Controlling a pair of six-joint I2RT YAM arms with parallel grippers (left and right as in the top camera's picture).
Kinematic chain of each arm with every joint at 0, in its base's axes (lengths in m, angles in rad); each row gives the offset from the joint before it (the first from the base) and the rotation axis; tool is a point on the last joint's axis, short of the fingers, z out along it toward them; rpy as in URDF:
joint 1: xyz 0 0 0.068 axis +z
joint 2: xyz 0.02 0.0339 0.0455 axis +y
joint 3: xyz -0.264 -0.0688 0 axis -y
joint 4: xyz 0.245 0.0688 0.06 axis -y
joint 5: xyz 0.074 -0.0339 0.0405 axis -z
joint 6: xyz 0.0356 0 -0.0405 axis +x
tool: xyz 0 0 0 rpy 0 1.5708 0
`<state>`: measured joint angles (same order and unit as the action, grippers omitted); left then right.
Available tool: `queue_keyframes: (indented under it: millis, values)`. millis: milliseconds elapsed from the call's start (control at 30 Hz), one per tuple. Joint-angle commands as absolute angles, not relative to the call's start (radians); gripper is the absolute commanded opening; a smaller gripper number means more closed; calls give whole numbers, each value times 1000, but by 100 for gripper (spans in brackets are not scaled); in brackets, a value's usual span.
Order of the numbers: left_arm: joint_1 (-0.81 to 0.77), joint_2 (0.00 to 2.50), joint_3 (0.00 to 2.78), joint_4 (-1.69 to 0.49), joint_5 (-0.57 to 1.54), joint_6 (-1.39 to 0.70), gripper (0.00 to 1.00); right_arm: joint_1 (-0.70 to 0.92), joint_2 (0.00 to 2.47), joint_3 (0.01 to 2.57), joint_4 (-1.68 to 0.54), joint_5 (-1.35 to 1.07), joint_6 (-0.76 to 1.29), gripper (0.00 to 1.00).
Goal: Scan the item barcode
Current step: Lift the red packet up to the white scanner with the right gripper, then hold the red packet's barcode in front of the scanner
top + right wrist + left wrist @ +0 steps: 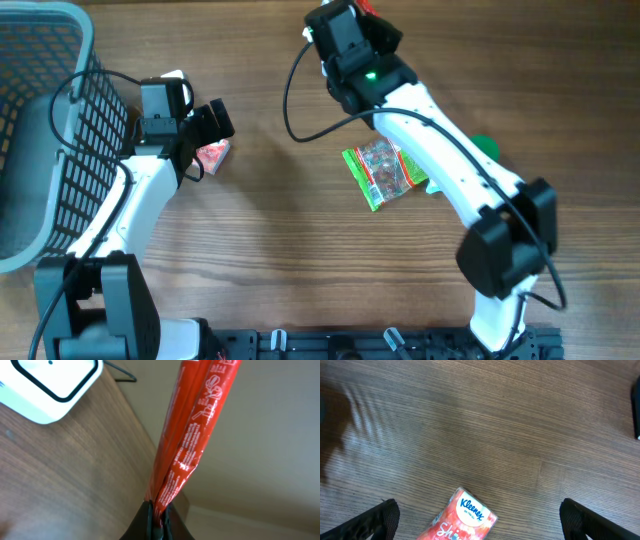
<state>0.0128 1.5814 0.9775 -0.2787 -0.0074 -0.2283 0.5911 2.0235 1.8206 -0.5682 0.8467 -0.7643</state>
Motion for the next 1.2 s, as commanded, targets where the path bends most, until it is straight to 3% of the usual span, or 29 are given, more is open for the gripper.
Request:
queue_keyframes:
  millis: [0, 233, 467, 800, 1167]
  values:
    - [11, 1587, 987, -274, -20, -213, 100, 596, 2126, 1825, -482, 932, -903, 4]
    - [11, 1587, 987, -274, -20, -213, 100, 594, 2291, 1824, -287, 954, -1022, 4]
    - [11, 1587, 987, -274, -20, -213, 100, 563, 2430, 1824, -278, 1002, -1070, 4]
    - [11, 1587, 987, -274, -20, -213, 100, 566, 2431, 1824, -280, 1026, -1157, 4]
    - [11, 1587, 987, -274, -20, -213, 100, 605, 2431, 1824, -275, 1159, -1043, 4]
